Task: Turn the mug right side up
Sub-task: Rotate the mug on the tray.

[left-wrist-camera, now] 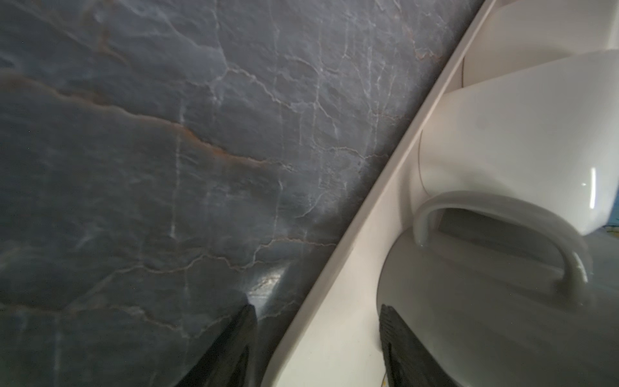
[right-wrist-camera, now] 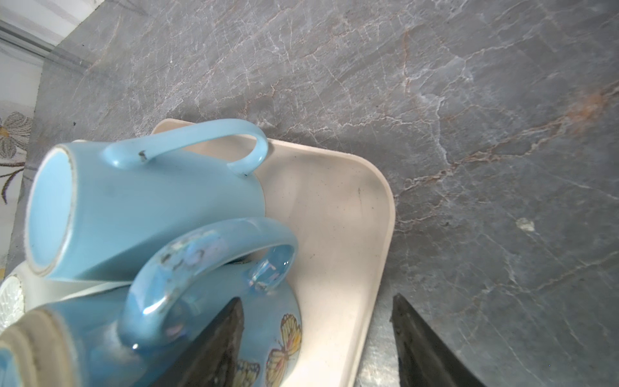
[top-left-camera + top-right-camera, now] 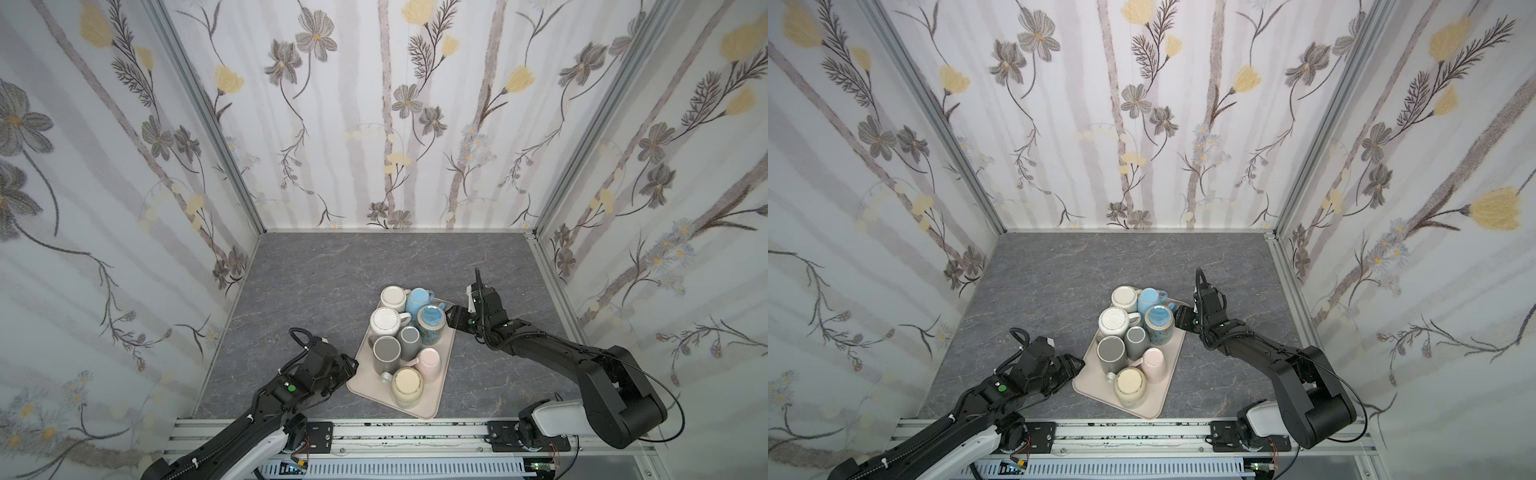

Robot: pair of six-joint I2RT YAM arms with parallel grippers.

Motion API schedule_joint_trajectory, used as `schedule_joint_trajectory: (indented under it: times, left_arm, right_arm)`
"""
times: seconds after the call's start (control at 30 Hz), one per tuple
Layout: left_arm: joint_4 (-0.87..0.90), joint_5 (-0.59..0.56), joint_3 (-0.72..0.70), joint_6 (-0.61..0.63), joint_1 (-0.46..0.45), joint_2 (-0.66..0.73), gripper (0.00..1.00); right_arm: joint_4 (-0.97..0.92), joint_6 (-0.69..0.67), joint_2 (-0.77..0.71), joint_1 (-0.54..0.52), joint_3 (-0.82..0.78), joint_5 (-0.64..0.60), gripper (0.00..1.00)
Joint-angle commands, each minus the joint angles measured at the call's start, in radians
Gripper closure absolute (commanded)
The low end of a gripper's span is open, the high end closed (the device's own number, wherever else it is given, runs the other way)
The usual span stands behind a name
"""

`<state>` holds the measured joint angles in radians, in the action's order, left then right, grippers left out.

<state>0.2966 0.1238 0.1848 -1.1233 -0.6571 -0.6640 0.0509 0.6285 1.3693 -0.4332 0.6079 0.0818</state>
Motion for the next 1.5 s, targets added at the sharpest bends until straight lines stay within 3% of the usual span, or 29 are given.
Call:
schedule_joint_trajectory:
  times: [0.0, 0.13, 0.33, 0.47, 0.7, 0.83, 1.1, 1.47]
  left_arm:
    - [0.099, -0.035, 0.006, -0.13, -0.051, 0.007, 0.39]
    - [0.157, -0.028, -0.003, -0.205, -0.104, 0.033, 0.41]
    - [0.109, 0.015, -0.055, -0.273, -0.128, 0.073, 0.47]
    - [0.054, 0.046, -0.069, -0.282, -0.133, 0.054, 0.5]
    - [-0.134, 0.046, -0.085, -0.313, -0.134, -0.014, 0.59]
    - [-0.274, 0.048, -0.089, -0.33, -0.134, -0.088, 0.65]
    - [-0.449, 0.034, -0.057, -0.325, -0.133, -0.231, 0.74]
    - [-0.656, 0.056, 0.08, -0.269, -0.084, -0.506, 0.77]
  right_arm:
    - [-0.052, 0.014, -0.028, 0.011, 0.015, -0.033, 0.31]
    - [-0.097, 0.017, -0.072, 0.038, 0.005, -0.035, 0.34]
    - [-0.116, 0.057, -0.151, 0.053, -0.076, -0.019, 0.42]
    - [-0.062, 0.113, -0.17, 0.05, -0.162, 0.031, 0.43]
    - [0.073, 0.183, -0.082, 0.015, -0.254, 0.106, 0.44]
    - [0.132, 0.191, -0.01, 0.009, -0.251, 0.14, 0.52]
    - [0.132, 0.108, 0.139, 0.032, -0.12, 0.15, 0.84]
    - [0.116, -0.005, 0.425, 0.143, 0.179, 0.248, 0.93]
